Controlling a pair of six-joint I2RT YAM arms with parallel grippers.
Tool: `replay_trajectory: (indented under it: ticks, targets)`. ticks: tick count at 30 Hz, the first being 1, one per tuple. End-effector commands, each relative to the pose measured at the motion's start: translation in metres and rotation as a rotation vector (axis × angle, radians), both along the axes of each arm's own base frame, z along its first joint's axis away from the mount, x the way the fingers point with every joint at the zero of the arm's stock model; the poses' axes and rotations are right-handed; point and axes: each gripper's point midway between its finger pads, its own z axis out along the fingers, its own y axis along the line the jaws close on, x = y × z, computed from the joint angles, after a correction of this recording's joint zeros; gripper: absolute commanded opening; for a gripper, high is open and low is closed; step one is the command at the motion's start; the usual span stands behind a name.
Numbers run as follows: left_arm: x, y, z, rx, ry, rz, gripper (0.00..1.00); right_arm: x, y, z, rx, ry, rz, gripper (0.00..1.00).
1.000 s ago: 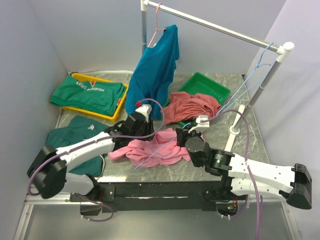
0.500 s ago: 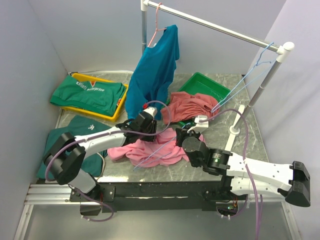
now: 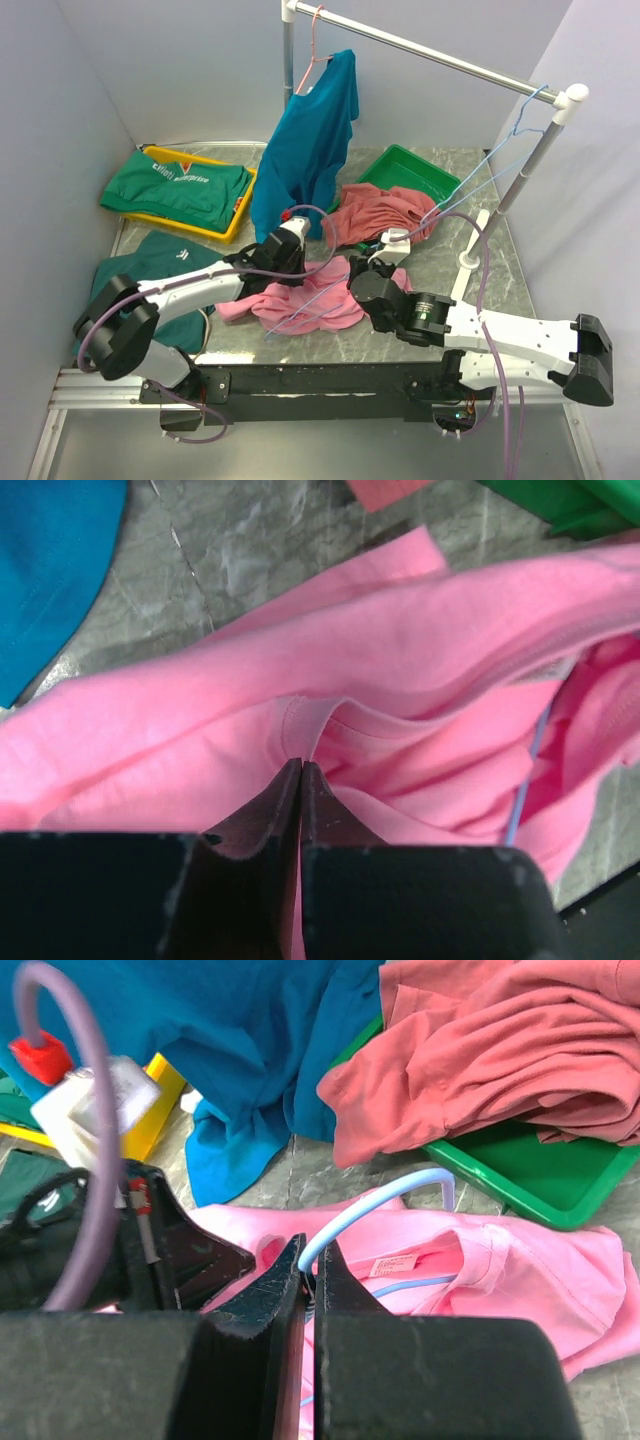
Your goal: Place the t-shirt on the hanger
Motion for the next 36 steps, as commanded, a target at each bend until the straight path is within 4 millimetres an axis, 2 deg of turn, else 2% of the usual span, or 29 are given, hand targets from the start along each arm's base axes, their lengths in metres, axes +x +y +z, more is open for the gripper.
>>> replay_trajectory:
  ticks: [1,4,6,15,18,23,26,27,28,30,36]
  targets:
    - [0.003,-0.01,0.028,-0.076,-0.059,-0.036,0.12,0.0,0.005,0.013,0.078,-0.004,-0.033,0.0]
    - [0.006,-0.016,0.03,-0.08,-0.053,-0.049,0.3,0.0,0.007,0.011,0.078,0.0,-0.03,0.0]
    - [0.007,-0.021,0.03,-0.077,-0.045,-0.05,0.37,0.0,0.007,0.011,0.069,0.003,-0.031,0.0]
    - [0.012,-0.021,0.011,0.036,-0.033,-0.012,0.37,0.0,0.009,0.011,0.073,0.005,-0.026,0.0]
    - [0.019,-0.015,0.005,0.101,-0.052,0.03,0.34,0.0,0.012,0.012,0.072,0.008,-0.021,0.0]
    - [0.02,-0.007,-0.002,0.19,-0.08,0.071,0.33,-0.001,0.016,0.012,0.067,0.011,-0.011,0.0]
    - [0.02,-0.006,-0.002,0.185,-0.08,0.073,0.25,-0.001,0.017,0.012,0.064,0.012,-0.01,0.0]
    - [0.019,-0.006,-0.002,0.183,-0.08,0.072,0.16,-0.001,0.016,0.011,0.061,0.011,-0.018,0.0]
    - [0.018,-0.005,-0.001,0.179,-0.081,0.077,0.11,-0.001,0.014,0.011,0.052,0.013,-0.024,0.0]
    - [0.017,-0.004,0.009,0.148,-0.096,0.081,0.01,0.0,0.011,0.014,0.054,0.008,-0.04,0.0]
    - [-0.001,0.01,0.045,0.027,-0.145,0.088,0.01,0.001,0.004,0.027,0.061,-0.004,-0.087,0.0]
